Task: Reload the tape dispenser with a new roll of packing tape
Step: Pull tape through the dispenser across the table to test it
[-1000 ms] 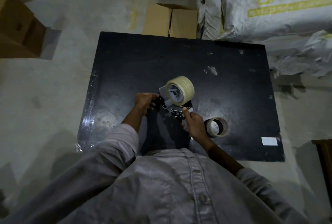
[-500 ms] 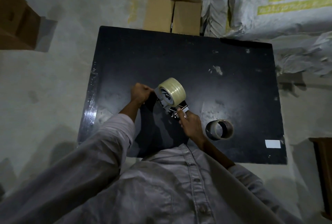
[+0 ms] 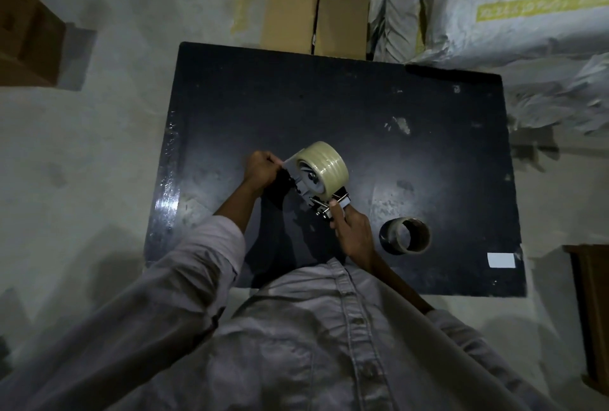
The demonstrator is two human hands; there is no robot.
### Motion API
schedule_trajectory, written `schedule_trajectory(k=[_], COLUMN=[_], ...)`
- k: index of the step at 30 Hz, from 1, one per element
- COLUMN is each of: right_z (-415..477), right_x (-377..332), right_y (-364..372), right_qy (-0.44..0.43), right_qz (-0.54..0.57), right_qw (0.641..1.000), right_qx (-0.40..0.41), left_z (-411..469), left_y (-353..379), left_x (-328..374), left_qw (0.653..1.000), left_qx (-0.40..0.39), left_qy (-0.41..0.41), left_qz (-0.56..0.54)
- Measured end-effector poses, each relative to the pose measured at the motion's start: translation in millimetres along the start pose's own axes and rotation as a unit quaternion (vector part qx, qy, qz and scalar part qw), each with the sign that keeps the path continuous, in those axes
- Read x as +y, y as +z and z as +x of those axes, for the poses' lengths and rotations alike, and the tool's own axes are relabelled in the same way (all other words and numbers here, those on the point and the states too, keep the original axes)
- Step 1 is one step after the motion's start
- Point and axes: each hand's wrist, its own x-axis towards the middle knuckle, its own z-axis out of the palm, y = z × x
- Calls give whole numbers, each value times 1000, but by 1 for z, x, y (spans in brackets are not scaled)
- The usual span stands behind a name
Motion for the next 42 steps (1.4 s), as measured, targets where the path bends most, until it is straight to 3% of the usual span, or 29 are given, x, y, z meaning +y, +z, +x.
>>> schedule_trajectory(k=[8, 15, 18, 21, 25, 28, 38, 42], right_z=[-6, -12, -16, -18, -19, -24, -39, -40], right_x=[0, -6, -8, -9, -4, -2, -14, -19], right_y=[-3, -8, -10, -10, -13, -16, -21, -21], right_qy=[-18, -15, -5, 4, 8, 5, 13, 17], right_qz=[4, 30, 60, 84, 87, 87, 187, 203], right_qw=[1000, 999, 998, 996, 996, 996, 982, 979], right_qx=[3, 7, 4, 9, 12, 12, 13, 1], left_z=[5, 32, 3, -3, -21, -34, -49, -46], left_y=[13, 30, 21, 12, -13, -19, -18, -15], left_x=[-2, -31, -5, 5, 17, 15, 8, 23], left_qw=[999, 988, 983, 969, 915, 889, 898, 935], left_qx=[12, 11, 12, -57, -213, -262, -179, -108], left_qy=[-19, -84, -106, -145, -189, -198, -194, -177], left_qz=[-25, -126, -152, -191, -287, -320, -352, -289])
